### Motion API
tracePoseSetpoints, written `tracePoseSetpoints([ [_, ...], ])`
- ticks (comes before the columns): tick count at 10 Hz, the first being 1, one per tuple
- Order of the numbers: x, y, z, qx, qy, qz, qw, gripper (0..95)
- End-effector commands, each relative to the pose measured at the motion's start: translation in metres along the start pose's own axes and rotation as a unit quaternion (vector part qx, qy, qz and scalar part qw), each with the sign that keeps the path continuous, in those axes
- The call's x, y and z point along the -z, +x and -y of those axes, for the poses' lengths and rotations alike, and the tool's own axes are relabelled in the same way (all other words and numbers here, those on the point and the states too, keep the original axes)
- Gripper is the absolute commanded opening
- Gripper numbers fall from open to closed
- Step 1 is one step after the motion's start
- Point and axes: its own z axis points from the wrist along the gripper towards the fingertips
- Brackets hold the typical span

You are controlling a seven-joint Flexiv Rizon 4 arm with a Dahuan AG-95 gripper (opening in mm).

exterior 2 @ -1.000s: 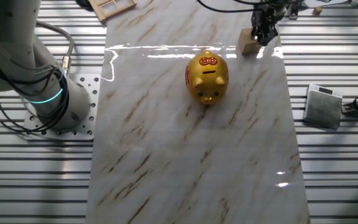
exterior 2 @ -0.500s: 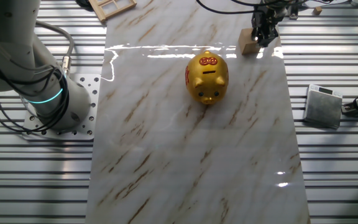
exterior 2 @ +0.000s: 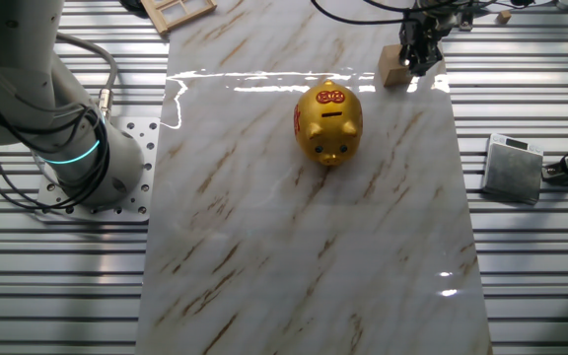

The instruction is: Drop coins into a piggy bank

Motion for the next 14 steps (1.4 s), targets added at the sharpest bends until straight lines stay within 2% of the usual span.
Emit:
tracePoseSetpoints([
  [1, 0.0000, -0.0001, -0.0001, 0.000, 0.000, 0.000, 1.0000, 38.0],
  [14, 0.0001, 0.0013, 0.0034, 0.001, 0.002, 0.000, 1.0000, 38.0],
])
